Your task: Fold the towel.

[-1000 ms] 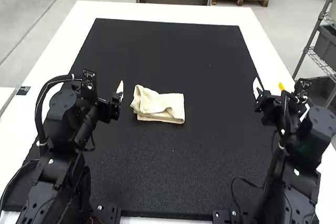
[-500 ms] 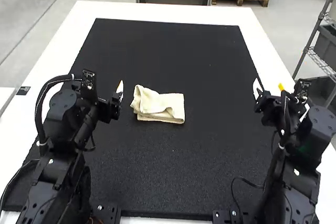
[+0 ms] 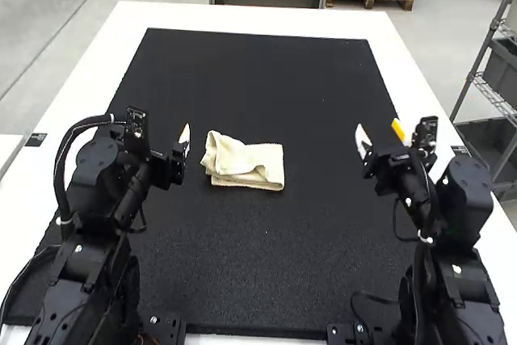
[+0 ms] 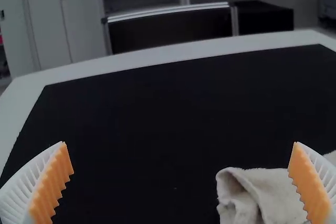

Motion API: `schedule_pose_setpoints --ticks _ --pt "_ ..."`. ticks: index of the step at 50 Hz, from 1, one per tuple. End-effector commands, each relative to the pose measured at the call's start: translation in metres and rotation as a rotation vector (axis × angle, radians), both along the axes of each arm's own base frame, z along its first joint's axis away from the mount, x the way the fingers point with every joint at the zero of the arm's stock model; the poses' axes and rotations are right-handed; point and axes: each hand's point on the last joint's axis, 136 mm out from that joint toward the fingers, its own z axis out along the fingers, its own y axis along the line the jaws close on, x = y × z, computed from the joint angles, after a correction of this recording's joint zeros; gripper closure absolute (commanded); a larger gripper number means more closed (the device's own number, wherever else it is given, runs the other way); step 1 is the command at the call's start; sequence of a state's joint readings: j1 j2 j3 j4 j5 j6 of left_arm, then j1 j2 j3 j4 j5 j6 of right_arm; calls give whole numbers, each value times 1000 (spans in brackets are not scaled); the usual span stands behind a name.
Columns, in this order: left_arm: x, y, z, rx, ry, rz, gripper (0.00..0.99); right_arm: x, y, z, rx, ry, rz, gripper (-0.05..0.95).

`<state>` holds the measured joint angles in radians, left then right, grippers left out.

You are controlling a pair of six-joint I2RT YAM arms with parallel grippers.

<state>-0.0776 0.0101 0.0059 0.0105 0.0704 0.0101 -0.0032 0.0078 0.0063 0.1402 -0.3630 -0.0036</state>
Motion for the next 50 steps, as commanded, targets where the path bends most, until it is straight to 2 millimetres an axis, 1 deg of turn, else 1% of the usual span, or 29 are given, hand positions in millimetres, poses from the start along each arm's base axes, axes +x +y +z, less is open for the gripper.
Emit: schedule_pose_setpoints --ticks 1,6,11,14,17,22,24,27,29,31,34,36,37,42,45,50 --pt "0 5 2 -10 -11 22 31 2 -4 -8 -45 11 -38 -11" --pt "0 5 2 -8 -11 22 33 2 -3 -22 -65 65 -33 -11" --pt "0 5 2 -10 -11 22 33 0 -4 -46 -230 107 -29 -11" --pt "0 5 1 -9 -9 22 33 0 -5 -47 -298 89 -27 -10" --pt "0 5 2 -8 -11 22 33 -1 -5 -54 -355 96 -21 -10" --pt "0 5 2 -10 -11 22 33 -1 -5 -55 -367 95 -20 -10" --pt "0 5 1 -8 -10 22 33 0 -5 -52 -365 85 -22 -10" --pt "0 5 2 -8 -11 22 33 1 -5 -43 -336 54 -30 -10" --pt "0 5 2 -10 -12 22 33 2 -5 -30 -276 26 -39 -10" --pt "0 5 2 -10 -11 22 33 3 -6 -24 -217 20 -47 -10" --pt "0 5 2 -10 -12 22 33 5 -13 -18 -156 21 -92 -10" --pt "0 5 1 -9 -9 22 31 8 -24 -17 -103 34 -154 -10" --pt "0 5 2 -8 -11 22 33 8 -25 -16 -89 37 -164 -10" --pt "0 5 2 -10 -12 22 33 9 -37 -24 -63 79 -228 -13" --pt "0 5 2 -10 -11 22 31 9 -40 -37 -70 128 -245 -15" --pt "0 5 1 -9 -9 22 33 9 -42 -36 -78 127 -259 -16"
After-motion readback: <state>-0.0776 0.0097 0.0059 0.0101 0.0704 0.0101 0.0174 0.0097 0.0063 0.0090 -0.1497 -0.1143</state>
